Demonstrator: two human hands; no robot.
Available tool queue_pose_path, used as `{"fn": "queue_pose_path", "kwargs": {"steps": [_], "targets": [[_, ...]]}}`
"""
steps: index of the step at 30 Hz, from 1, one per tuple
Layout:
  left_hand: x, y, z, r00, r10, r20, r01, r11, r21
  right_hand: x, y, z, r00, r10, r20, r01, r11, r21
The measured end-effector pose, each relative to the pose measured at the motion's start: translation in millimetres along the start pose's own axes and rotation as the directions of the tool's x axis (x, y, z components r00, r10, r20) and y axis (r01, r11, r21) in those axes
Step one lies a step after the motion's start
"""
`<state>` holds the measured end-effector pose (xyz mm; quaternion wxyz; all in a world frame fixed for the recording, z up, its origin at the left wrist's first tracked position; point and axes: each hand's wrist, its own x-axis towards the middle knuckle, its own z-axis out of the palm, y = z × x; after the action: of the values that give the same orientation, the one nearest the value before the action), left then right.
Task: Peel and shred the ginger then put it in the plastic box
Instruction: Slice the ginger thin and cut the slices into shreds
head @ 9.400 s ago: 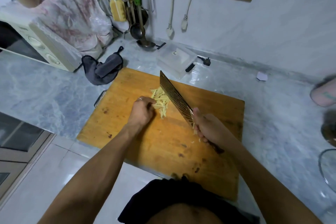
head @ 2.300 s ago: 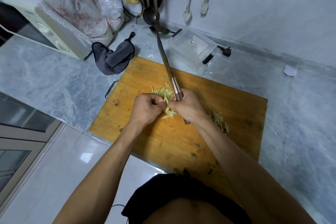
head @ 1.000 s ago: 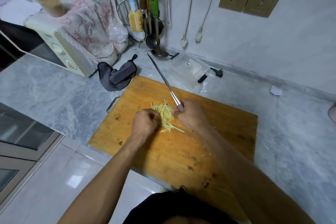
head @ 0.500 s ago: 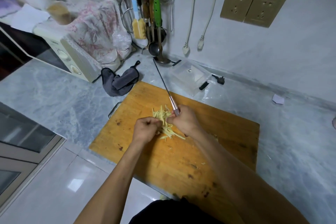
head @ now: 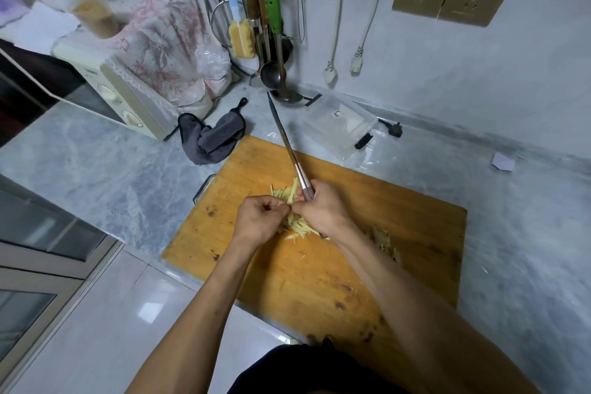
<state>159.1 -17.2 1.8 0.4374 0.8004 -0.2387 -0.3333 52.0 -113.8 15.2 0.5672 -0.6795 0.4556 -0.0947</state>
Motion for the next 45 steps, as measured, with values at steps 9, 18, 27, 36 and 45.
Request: {"fn": "queue_pose_path", "kwargs": {"steps": [9, 18, 27, 36, 45], "targets": [[-10, 1, 21, 0.976, -0.216, -0.017, 0.201, 0.931, -0.305, -2, 13, -4, 0.998, 0.027, -0.063, -0.027, 1.000, 0.010], [-3, -10, 2, 0.975, -0.223, 0.008, 0.216, 0.935, -0.280, 4, 15, -16, 0.996, 0.060, -0.065, -0.059, 0.998, 0.009], [7, -16, -3, 0.994, -0.069, -0.084, 0.069, 0.998, -0.005, 9, 11, -11, 0.998, 0.051, -0.031, -0.056, 0.983, -0.175], [-9, -19, -10, 0.998, -0.010, -0.054, 0.012, 0.999, 0.036, 0, 14, -13, 0.996, 0.088, 0.023, -0.086, 0.993, -0.079], [-24, -22, -38, 1.000, 0.014, -0.021, -0.014, 0.999, 0.035, -28, 21, -27, 1.000, 0.000, 0.002, 0.001, 0.976, -0.219]]}}
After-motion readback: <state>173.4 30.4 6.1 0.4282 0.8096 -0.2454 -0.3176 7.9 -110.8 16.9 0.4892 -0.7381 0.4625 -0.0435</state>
